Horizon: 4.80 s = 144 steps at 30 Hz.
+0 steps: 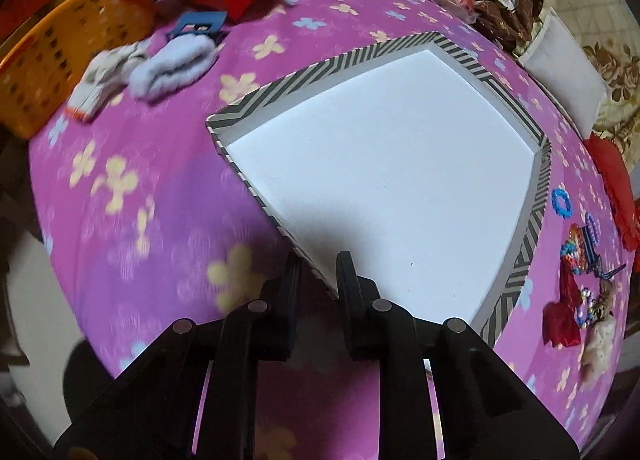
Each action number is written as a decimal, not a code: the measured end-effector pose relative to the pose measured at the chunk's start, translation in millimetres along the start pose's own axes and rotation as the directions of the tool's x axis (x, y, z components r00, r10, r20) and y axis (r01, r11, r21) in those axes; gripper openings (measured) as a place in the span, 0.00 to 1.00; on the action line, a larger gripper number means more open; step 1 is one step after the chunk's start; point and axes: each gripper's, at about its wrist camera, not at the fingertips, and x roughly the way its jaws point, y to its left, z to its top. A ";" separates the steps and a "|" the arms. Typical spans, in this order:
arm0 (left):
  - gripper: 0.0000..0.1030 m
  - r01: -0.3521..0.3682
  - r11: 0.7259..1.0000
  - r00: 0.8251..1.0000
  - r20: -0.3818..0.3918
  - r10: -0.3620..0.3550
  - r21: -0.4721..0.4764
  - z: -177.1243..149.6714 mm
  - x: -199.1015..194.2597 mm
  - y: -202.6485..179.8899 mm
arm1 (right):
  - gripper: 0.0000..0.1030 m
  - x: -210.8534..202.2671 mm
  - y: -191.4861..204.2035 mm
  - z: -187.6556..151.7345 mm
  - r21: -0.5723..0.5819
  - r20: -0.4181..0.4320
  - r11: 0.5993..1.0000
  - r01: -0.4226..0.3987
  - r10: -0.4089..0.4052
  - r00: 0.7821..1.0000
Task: Organize jewelry
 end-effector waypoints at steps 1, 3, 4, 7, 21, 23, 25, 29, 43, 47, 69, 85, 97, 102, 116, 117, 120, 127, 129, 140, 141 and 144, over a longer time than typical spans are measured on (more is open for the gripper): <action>0.19 -0.003 1.000 1.000 0.007 0.003 -0.004 -6.9 -3.5 -0.5 | 0.62 0.4 0.2 -0.6 -0.001 -0.003 1.000 -0.003 0.003 1.000; 0.20 -0.011 1.000 1.000 0.027 0.011 -0.002 -17.0 -8.6 -2.8 | 0.62 1.1 0.6 -2.6 -0.009 -0.007 1.000 -0.004 0.004 1.000; 0.21 -0.009 1.000 0.999 0.036 0.009 0.004 -21.5 -10.9 -4.6 | 0.62 1.4 1.1 -3.6 -0.015 -0.008 1.000 -0.001 0.001 1.000; 0.24 -0.010 1.000 0.998 0.068 0.008 0.029 -31.5 -20.3 -11.7 | 0.62 0.6 2.5 -6.3 -0.030 -0.006 1.000 0.007 -0.007 1.000; 0.49 -0.076 0.942 0.900 0.429 -0.076 0.326 -82.2 -137.8 -47.9 | 0.74 -50.0 22.4 -17.5 -0.163 0.123 0.986 0.039 -0.019 0.992; 0.57 -0.086 0.935 0.869 0.484 -0.098 0.344 -90.9 -159.1 -45.3 | 0.75 -60.2 24.6 -19.9 -0.172 0.148 0.984 0.055 -0.030 0.989; 0.67 -0.084 0.933 0.835 0.535 -0.125 0.350 -99.7 -180.8 -39.3 | 0.75 -72.2 25.4 -22.5 -0.175 0.173 0.983 0.061 -0.030 0.985; 0.79 -0.072 0.932 0.776 0.607 -0.170 0.354 -113.9 -217.4 -23.1 | 0.75 -94.8 23.8 -25.5 -0.165 0.253 0.982 0.097 -0.053 0.966; 0.80 -0.064 0.917 0.757 0.618 -0.212 0.393 -119.0 -223.4 -28.2 | 0.75 -83.2 11.3 -14.0 -0.142 0.229 0.980 0.140 -0.105 0.968; 0.80 -0.044 0.885 0.802 0.544 -0.245 0.464 -115.8 -199.6 -50.9 | 0.75 -56.9 10.7 -7.0 -0.172 0.164 0.975 0.144 -0.115 0.980; 0.80 0.196 0.730 0.960 0.024 -0.279 0.655 -71.3 -61.7 -193.1 | 0.65 46.4 9.1 84.5 -0.265 0.004 0.957 0.116 -0.119 0.993; 0.80 0.294 0.659 0.950 -0.139 -0.279 0.692 -72.5 21.3 -248.0 | 0.64 129.7 29.7 111.4 -0.362 -0.059 0.928 0.089 -0.118 0.991; 0.11 0.281 0.646 0.953 -0.128 -0.275 0.710 -83.7 23.7 -261.2 | 0.16 128.3 23.7 111.0 -0.298 -0.070 0.951 0.087 -0.113 0.991; 0.11 0.320 0.671 0.936 -0.110 -0.335 0.669 -76.7 -11.4 -237.9 | 0.13 88.3 19.6 113.4 -0.237 -0.042 0.971 0.034 -0.045 0.998; 0.11 0.306 0.709 0.904 0.039 -0.425 0.636 -73.6 -114.0 -151.1 | 0.13 -12.5 79.7 91.1 -0.326 0.032 0.943 -0.063 0.078 0.996; 0.11 0.298 0.715 0.903 0.056 -0.426 0.632 -70.5 -119.3 -143.1 | 0.13 -20.4 88.6 88.2 -0.347 0.035 0.935 -0.074 0.092 0.995; 0.11 0.274 0.740 0.899 0.110 -0.424 0.615 -56.8 -131.8 -120.7 | 0.13 -38.5 114.0 82.0 -0.398 0.037 0.912 -0.101 0.126 0.991; 0.11 0.196 0.787 0.899 0.212 -0.382 0.586 -3.5 -123.7 -92.7 | 0.13 -45.2 176.6 76.5 -0.455 -0.023 0.875 -0.168 0.177 0.984; 0.11 0.190 0.802 0.904 0.218 -0.368 0.567 19.7 -107.3 -88.7 | 0.13 -32.7 199.4 77.8 -0.461 -0.049 0.870 -0.173 0.169 0.984; 0.11 0.250 0.891 0.938 0.133 -0.321 0.380 132.0 13.8 -67.6 | 0.13 89.6 334.3 108.4 -0.573 -0.131 0.807 -0.141 0.079 0.988; 0.11 0.265 0.892 0.938 0.115 -0.326 0.366 137.5 20.9 -67.0 | 0.13 103.3 343.2 112.7 -0.575 -0.140 0.806 -0.137 0.068 0.988; 0.11 0.302 0.901 0.939 0.064 -0.337 0.312 158.0 49.5 -59.4 | 0.13 144.3 371.8 119.7 -0.592 -0.158 0.796 -0.126 0.039 0.987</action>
